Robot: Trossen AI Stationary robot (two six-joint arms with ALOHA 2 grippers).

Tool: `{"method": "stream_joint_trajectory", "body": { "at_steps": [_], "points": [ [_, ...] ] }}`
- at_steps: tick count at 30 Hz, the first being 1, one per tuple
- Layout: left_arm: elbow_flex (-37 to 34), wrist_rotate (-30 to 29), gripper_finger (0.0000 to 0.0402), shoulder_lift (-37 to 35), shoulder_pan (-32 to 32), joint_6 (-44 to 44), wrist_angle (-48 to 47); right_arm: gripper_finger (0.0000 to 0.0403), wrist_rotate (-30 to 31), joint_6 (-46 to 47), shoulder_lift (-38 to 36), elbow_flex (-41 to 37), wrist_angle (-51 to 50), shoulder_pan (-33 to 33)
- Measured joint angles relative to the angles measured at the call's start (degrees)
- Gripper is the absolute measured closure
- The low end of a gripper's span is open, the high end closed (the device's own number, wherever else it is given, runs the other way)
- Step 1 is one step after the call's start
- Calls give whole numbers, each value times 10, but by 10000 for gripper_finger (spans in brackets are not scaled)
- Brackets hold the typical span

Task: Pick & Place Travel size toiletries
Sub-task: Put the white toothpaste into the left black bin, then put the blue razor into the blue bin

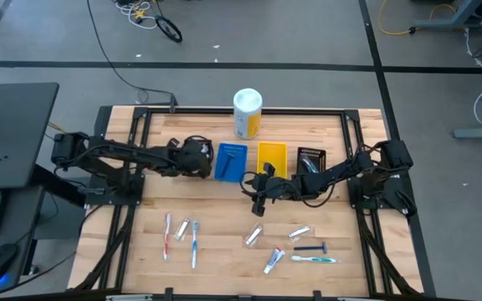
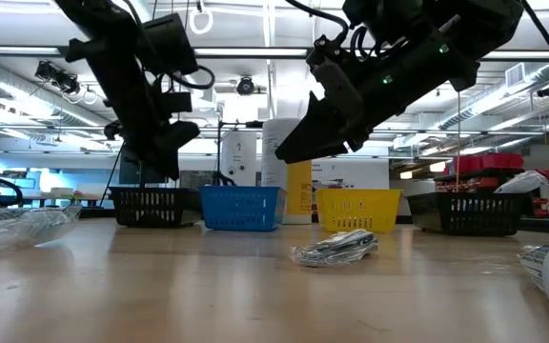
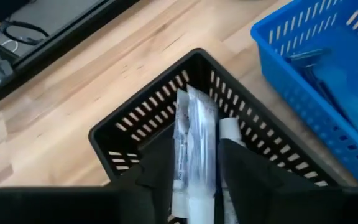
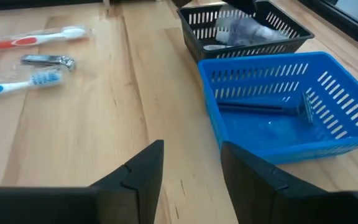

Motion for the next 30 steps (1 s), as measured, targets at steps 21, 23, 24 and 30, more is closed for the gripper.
{"method": "stream_joint_trajectory", "body": {
  "at_steps": [21, 23, 24, 30],
  "points": [
    [119, 15, 173, 0, -43, 136, -57, 233, -202, 1, -31, 2, -150, 29],
    [119, 15, 173, 0, -49, 124, -59, 234, -206, 25, -65, 15, -263, 45],
    [119, 14, 173, 0, -52, 120, -59, 234, -209, 42, -84, 23, -320, 56],
    [119, 14, 173, 0, -58, 81, -59, 246, -258, 151, -172, 33, -486, 166]
  ]
}}
